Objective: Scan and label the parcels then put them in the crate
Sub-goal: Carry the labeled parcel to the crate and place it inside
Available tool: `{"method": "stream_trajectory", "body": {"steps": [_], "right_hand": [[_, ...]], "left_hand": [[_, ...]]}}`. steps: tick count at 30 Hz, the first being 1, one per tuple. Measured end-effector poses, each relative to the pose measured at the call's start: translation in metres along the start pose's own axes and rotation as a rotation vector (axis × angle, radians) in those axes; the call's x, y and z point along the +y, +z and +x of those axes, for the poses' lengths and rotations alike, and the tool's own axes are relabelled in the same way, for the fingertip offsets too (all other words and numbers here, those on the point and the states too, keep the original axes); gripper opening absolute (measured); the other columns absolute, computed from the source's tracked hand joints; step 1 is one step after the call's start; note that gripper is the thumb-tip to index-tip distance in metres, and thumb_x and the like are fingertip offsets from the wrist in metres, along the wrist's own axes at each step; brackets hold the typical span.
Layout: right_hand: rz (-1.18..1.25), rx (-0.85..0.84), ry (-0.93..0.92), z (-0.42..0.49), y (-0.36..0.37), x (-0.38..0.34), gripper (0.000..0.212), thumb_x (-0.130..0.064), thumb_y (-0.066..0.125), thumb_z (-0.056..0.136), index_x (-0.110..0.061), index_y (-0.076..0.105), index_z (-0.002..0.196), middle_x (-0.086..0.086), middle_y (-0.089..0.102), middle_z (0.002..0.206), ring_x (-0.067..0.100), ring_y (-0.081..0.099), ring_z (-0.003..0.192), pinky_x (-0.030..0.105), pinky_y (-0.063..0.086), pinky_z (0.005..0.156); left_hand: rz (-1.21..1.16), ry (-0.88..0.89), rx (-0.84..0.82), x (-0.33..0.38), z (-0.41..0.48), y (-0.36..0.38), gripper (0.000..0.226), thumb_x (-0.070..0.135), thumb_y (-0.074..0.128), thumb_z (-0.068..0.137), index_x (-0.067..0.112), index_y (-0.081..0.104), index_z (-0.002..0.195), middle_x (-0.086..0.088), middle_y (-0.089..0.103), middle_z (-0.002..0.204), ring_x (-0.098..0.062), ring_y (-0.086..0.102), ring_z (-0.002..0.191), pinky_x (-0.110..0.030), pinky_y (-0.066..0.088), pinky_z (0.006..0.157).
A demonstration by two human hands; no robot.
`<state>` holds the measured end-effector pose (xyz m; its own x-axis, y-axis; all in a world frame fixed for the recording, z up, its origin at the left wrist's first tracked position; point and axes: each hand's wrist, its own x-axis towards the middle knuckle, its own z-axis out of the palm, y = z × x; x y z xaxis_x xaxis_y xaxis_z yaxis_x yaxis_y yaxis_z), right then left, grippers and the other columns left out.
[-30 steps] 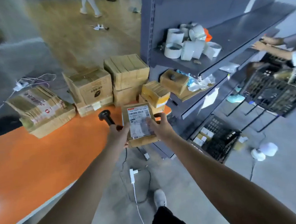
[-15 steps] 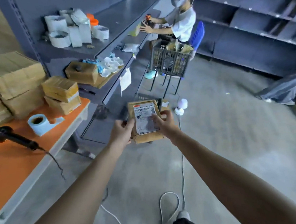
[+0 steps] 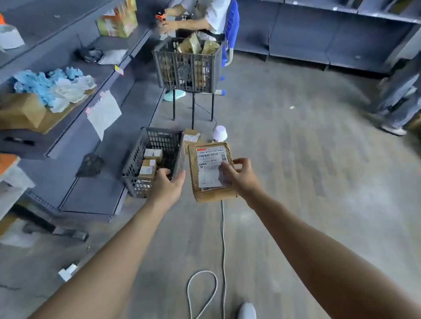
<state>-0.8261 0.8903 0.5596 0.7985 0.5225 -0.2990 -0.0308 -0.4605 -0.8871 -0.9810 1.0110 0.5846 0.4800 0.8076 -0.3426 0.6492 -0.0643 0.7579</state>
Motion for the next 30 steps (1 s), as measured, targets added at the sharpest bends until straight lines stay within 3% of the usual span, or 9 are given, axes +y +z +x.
{"method": "stream_trajectory", "body": {"steps": [5, 8, 11, 13, 17, 21, 30], "right_hand": [[-0.013, -0.033, -0.023, 0.050, -0.076, 0.004, 0.051, -0.055, 0.064, 0.082, -0.022, 0.045, 0.116, 0.009, 0.069, 0.108, 0.025, 0.069, 0.094, 0.045, 0.057, 0.083], [0.002, -0.081, -0.031, 0.082, -0.093, -0.004, 0.048, -0.051, 0.064, 0.087, -0.020, 0.044, 0.117, 0.009, 0.068, 0.109, 0.024, 0.069, 0.094, 0.042, 0.057, 0.081], [0.014, -0.116, -0.040, 0.117, -0.090, -0.014, 0.060, -0.059, 0.064, 0.075, -0.021, 0.045, 0.119, 0.007, 0.068, 0.110, 0.024, 0.069, 0.097, 0.048, 0.056, 0.088], [-0.014, -0.157, -0.037, 0.142, -0.080, -0.024, 0.062, -0.062, 0.063, 0.072, -0.024, 0.044, 0.118, 0.007, 0.068, 0.111, 0.025, 0.068, 0.099, 0.050, 0.055, 0.090], [-0.096, -0.228, -0.063, 0.205, -0.047, -0.045, 0.045, -0.048, 0.063, 0.090, -0.020, 0.043, 0.119, 0.011, 0.066, 0.114, 0.027, 0.066, 0.102, 0.047, 0.055, 0.091], [-0.201, -0.266, -0.059, 0.284, 0.003, -0.069, 0.064, -0.057, 0.062, 0.086, -0.016, 0.044, 0.132, 0.009, 0.064, 0.121, 0.026, 0.063, 0.107, 0.041, 0.052, 0.091], [-0.444, -0.419, -0.095, 0.442, 0.132, -0.137, 0.062, -0.054, 0.059, 0.091, -0.016, 0.041, 0.136, 0.009, 0.061, 0.114, 0.026, 0.059, 0.096, 0.030, 0.044, 0.077]], "left_hand": [[0.158, -0.039, 0.020, 0.052, 0.013, 0.063, 0.064, 0.060, 0.043, 0.093, 0.018, 0.036, 0.141, -0.009, 0.043, 0.142, -0.031, 0.041, 0.130, -0.040, 0.031, 0.105], [0.148, -0.053, 0.046, 0.072, 0.032, 0.076, 0.063, 0.059, 0.046, 0.092, 0.020, 0.036, 0.140, -0.010, 0.039, 0.142, -0.032, 0.042, 0.128, -0.042, 0.036, 0.104], [0.144, -0.067, 0.071, 0.083, 0.056, 0.076, 0.064, 0.059, 0.047, 0.091, 0.022, 0.036, 0.141, -0.012, 0.037, 0.143, -0.032, 0.042, 0.129, -0.044, 0.039, 0.104], [0.133, -0.086, 0.082, 0.085, 0.078, 0.072, 0.065, 0.062, 0.046, 0.089, 0.024, 0.035, 0.141, -0.011, 0.039, 0.143, -0.032, 0.043, 0.128, -0.047, 0.040, 0.104], [0.081, -0.138, 0.145, 0.088, 0.138, 0.061, 0.060, 0.057, 0.046, 0.092, 0.021, 0.038, 0.140, -0.011, 0.040, 0.143, -0.032, 0.042, 0.129, -0.043, 0.037, 0.107], [0.011, -0.188, 0.176, 0.088, 0.219, 0.043, 0.056, 0.052, 0.046, 0.095, 0.017, 0.039, 0.139, -0.013, 0.041, 0.143, -0.032, 0.042, 0.129, -0.038, 0.035, 0.102], [-0.122, -0.336, 0.221, 0.064, 0.382, -0.010, 0.060, 0.052, 0.045, 0.096, 0.013, 0.037, 0.140, -0.014, 0.043, 0.142, -0.033, 0.043, 0.127, -0.040, 0.037, 0.101]]}}
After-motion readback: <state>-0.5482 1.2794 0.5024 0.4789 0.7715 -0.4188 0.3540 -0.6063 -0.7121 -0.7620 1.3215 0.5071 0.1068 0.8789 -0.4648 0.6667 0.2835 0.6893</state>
